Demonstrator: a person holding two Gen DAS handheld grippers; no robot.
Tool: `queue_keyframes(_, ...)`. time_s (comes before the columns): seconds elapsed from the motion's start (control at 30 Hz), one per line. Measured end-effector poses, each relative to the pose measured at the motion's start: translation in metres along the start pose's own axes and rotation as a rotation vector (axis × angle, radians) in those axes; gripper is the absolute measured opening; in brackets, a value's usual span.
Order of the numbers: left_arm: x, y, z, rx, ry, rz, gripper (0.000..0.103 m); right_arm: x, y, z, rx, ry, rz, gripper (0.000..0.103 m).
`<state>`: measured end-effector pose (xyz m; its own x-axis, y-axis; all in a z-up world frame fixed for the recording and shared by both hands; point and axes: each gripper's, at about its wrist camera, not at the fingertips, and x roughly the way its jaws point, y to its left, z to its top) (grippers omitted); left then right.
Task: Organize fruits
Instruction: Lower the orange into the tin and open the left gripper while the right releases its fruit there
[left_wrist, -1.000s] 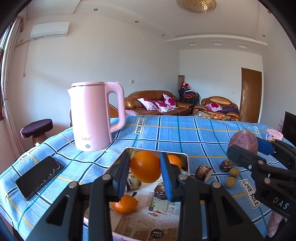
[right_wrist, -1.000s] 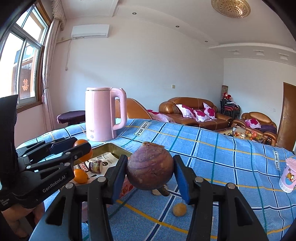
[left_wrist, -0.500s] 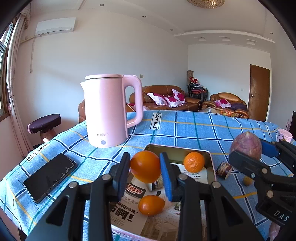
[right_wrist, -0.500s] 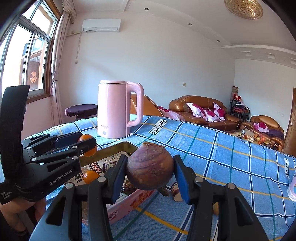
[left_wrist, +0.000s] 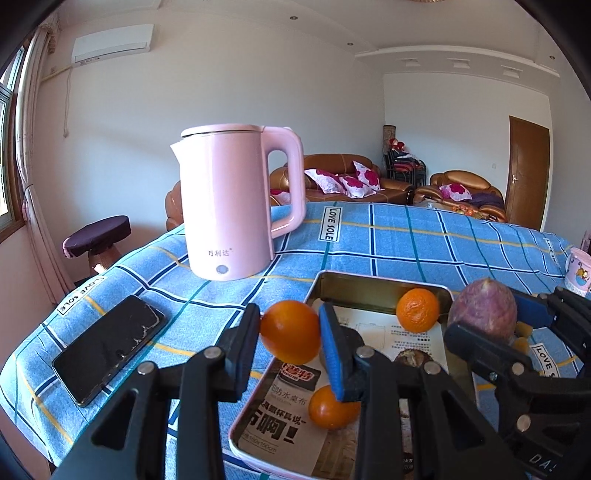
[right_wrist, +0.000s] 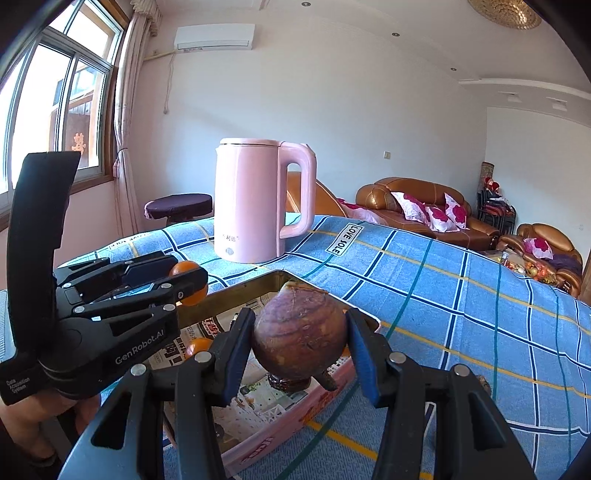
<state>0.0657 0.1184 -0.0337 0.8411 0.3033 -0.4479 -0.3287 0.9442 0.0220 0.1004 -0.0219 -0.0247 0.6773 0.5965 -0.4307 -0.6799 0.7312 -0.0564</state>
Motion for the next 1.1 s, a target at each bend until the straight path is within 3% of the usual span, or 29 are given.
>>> queue_keyframes(0.9, 0.028, -0.011, 0.0, 0.063, 0.135, -0.043, 0.037, 0.05, -0.006, -0.006, 0.063, 0.213, 0.071, 0.053)
queue_keyframes(1.0, 0.028, -0.009, 0.001, 0.059, 0.134, -0.036, 0.041, 0.05, -0.006, -0.006, 0.065, 0.213, 0.07, 0.053)
queue_keyframes(1.1, 0.025, -0.007, 0.001, 0.046, 0.118, -0.004, 0.056, 0.049, -0.007, -0.005, 0.071, 0.206, 0.066, 0.055)
